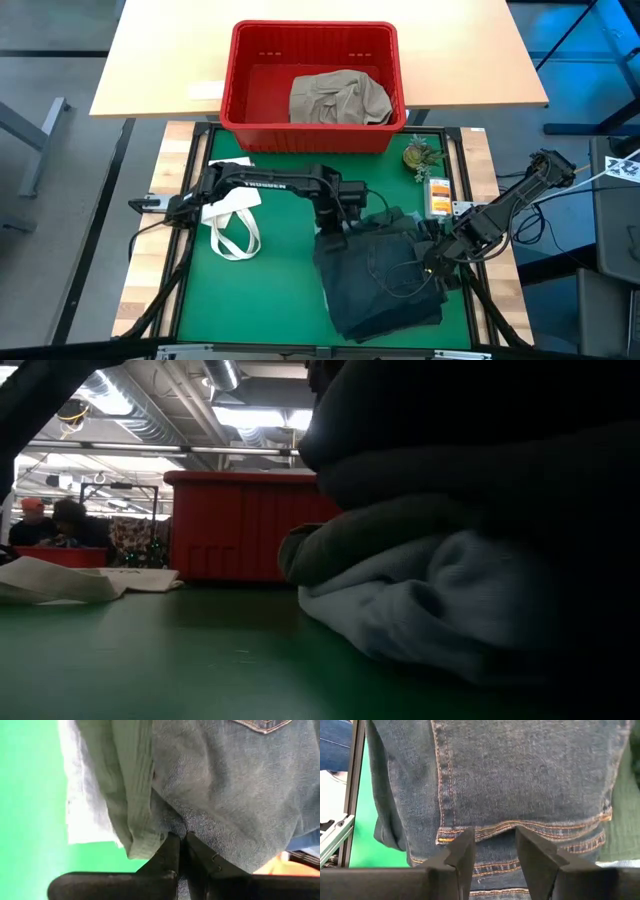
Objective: Fold Laundry from Bin
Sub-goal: Fold the dark blue jeans
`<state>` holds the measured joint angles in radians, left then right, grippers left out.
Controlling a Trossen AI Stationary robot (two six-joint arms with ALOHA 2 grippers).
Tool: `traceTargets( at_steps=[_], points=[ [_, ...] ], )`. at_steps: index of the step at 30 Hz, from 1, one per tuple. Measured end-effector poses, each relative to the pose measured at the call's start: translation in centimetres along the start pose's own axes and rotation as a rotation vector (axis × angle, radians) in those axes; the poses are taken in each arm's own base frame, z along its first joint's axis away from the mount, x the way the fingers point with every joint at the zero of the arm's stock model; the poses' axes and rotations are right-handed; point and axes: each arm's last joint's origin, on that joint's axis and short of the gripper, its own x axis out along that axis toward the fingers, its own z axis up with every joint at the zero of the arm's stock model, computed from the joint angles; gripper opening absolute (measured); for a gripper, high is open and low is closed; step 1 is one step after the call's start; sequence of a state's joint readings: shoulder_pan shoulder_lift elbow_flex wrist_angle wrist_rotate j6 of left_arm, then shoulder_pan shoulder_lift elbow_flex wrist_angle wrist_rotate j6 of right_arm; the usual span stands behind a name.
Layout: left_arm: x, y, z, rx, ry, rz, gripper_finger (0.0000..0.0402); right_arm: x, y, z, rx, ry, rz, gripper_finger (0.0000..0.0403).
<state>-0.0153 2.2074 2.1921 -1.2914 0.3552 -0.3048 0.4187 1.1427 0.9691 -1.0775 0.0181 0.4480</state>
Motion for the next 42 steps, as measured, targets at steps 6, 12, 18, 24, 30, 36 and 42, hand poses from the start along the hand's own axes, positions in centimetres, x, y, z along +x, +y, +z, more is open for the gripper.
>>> traceTargets(
  at_steps=[6,12,18,24,30,36,42],
  points=[
    [-1.2,0.9,-0.3,0.026,0.024,0.113,0.0009,0.0,0.0,0.0,0.000,-0.002,-0.003,0.0143],
    [-0.7,1.7,-0.2,0.092,-0.002,0.299,0.0024,0.0,0.0,0.1,0.000,-0.018,-0.021,0.0143],
    [-0.4,2.1,-0.3,0.087,-0.003,0.361,0.0054,0.0,0.0,0.1,0.000,-0.017,-0.020,0.0143],
    [0.1,2.4,-0.4,0.038,0.008,0.368,0.0099,0.0,0.0,0.1,0.000,-0.016,-0.019,0.0143],
    [-0.1,2.6,-0.5,-0.009,0.011,0.367,0.0121,0.0,0.0,0.1,0.000,-0.014,-0.019,0.0143],
    [-2.1,2.3,-0.9,-0.027,-0.029,0.348,0.0120,-0.1,-0.1,-0.1,0.000,0.001,-0.026,0.0143],
    [-4.2,1.5,-1.7,-0.013,-0.069,0.337,0.0119,-0.1,-0.2,-0.3,-0.001,0.013,-0.032,0.0143]
  ],
)
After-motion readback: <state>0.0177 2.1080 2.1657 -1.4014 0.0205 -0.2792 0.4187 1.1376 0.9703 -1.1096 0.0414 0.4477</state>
